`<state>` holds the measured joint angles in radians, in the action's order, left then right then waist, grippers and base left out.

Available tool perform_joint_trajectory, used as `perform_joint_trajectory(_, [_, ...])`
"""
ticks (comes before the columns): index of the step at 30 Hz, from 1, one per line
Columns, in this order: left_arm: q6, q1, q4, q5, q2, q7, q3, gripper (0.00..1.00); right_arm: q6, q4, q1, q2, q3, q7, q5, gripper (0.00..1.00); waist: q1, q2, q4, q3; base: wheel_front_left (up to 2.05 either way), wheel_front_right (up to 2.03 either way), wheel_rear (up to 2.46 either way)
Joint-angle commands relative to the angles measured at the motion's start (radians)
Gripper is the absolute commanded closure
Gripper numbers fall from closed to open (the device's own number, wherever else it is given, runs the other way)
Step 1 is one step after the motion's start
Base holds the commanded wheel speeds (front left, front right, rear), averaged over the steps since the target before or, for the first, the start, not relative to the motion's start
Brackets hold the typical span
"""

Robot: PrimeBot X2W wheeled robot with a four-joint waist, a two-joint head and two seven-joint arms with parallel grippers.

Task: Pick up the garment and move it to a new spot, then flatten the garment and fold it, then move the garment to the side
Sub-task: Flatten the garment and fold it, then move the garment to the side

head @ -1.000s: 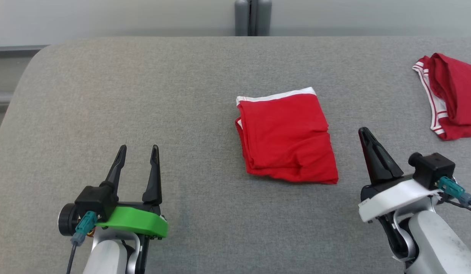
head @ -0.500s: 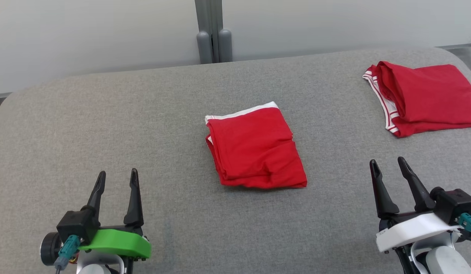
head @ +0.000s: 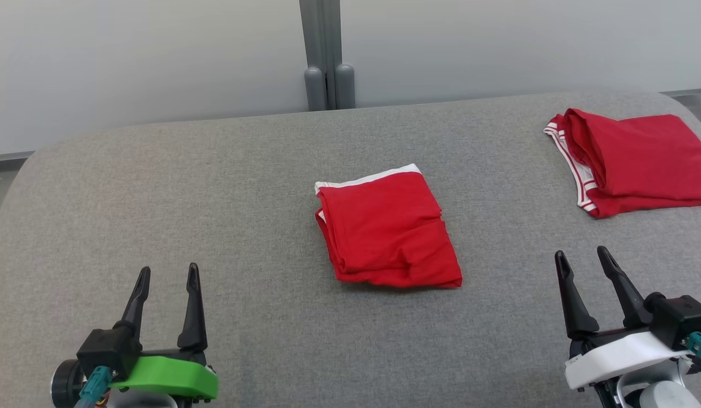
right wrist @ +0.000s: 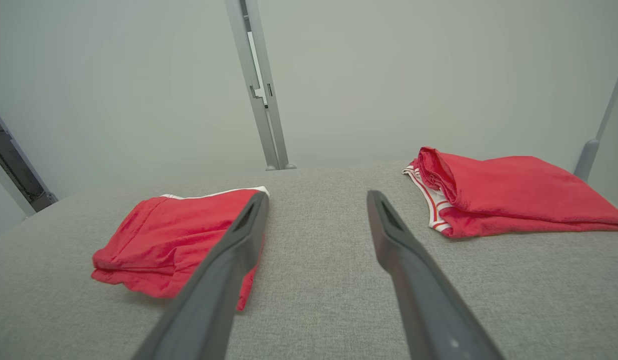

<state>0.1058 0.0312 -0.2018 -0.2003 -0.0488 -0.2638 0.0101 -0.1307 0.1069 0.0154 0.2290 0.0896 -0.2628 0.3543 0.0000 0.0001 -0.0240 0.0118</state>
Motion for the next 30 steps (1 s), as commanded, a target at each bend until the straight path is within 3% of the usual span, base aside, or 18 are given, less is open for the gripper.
perform_joint_trajectory(1, [0.004, -0.017, 0.003, -0.005, -0.004, 0.0, -0.007, 0.0, 0.0, -0.004, 0.011, 0.001, -0.001, -0.002, -0.011, 0.0, 0.0, -0.0001, 0.006, -0.004, 0.0, 0.0, 0.0])
perform_joint_trajectory(30, [0.003, -0.03, 0.002, -0.007, -0.004, 0.0, -0.025, 0.0, 0.0, 0.018, 0.013, -0.005, 0.01, -0.002, -0.021, 0.0, 0.0, -0.0001, 0.015, -0.011, 0.0, 0.0, 0.0])
